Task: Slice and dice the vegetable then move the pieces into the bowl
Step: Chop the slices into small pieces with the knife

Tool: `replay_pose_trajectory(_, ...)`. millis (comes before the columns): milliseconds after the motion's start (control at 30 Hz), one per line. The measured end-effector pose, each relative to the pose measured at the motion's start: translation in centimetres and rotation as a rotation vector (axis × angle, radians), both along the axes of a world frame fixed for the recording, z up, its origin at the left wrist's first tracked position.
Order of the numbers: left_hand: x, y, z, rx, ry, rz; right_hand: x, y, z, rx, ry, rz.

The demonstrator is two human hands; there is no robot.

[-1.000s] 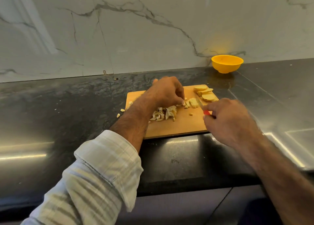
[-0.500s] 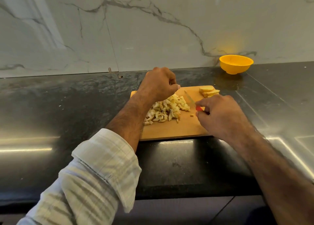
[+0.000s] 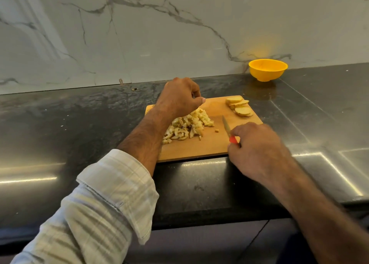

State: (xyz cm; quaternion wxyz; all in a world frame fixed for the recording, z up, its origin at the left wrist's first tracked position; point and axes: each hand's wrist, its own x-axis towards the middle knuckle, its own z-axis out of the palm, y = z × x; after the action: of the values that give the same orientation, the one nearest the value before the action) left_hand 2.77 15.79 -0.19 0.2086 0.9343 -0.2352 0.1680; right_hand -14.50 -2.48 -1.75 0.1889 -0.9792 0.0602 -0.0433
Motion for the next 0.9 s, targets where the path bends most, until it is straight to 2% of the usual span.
replay_pose_trajectory(267,-0.2,0.2,-0.2,-0.035,0.013,0.008,0.2,4.5,-0.1,0.117,0.042,0.060)
replay_pose_trajectory(433,-0.3,0.3,0.2,-0.044,0.002,0.009,0.3,2.5,0.5,-0.031,-0.091,0.023)
replay_pose_trajectory(567,-0.6,-0.2,0.3,-0.017,0.002,0.000,1.1,0.6,0.8,0.035,-0.079,0.041)
replay_pose_trajectory(900,-1.1,-0.7,0.2,-0.018,0.075,-0.046,1.6,-1.7,0.6,0.024,-0.071,0.060)
